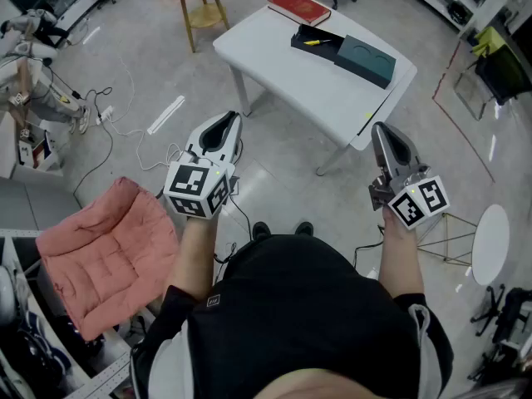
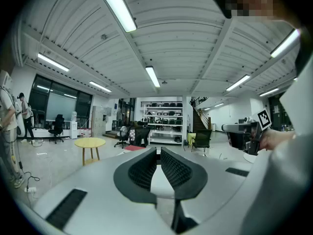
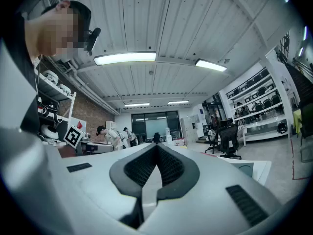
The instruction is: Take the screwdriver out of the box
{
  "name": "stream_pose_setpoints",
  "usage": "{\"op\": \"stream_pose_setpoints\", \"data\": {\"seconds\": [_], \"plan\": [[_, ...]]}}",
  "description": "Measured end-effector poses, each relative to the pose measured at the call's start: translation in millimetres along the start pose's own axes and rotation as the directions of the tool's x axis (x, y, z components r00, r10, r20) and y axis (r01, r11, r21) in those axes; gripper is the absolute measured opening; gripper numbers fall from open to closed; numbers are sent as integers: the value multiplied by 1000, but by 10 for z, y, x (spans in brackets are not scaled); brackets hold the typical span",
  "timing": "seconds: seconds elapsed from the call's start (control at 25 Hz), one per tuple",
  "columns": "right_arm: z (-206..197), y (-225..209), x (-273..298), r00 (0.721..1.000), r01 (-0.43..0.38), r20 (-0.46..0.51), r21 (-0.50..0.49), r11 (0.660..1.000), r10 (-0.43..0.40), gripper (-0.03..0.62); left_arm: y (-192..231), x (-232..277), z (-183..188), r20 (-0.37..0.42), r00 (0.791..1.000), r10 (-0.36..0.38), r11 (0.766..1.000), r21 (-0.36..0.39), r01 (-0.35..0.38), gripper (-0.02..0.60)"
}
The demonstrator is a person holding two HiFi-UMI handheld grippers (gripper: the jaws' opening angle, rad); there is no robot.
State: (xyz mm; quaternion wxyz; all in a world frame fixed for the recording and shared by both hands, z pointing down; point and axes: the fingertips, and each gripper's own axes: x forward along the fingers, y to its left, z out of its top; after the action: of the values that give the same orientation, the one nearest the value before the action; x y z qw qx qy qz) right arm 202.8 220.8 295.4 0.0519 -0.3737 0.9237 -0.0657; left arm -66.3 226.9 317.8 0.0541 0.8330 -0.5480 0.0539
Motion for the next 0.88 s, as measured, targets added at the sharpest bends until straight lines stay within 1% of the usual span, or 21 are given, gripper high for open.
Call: {"op": "stream_pose_setpoints", "data": {"seconds": [0.44,0.56,0.68,0.88], "plan": [[-77,243,297,1000,-19,-9,1,1000,19,28,325,-142,-25,8,1000,7,1000,-14,-7,40],[-97,390,424,999,-41,-16,-14,999,41,29,465,-235,-46,12,1000,13,1000,-19,-12,40],[-110,586,556,998,-63,-11,-1,998,63,29,649,-382,-73,21,1000,22,999,-31,-22,40],[-205,901,741,997,-74,-23,7,997,74,29,917,-548,-204,16,1000,17,999,-44,-16,40]]}}
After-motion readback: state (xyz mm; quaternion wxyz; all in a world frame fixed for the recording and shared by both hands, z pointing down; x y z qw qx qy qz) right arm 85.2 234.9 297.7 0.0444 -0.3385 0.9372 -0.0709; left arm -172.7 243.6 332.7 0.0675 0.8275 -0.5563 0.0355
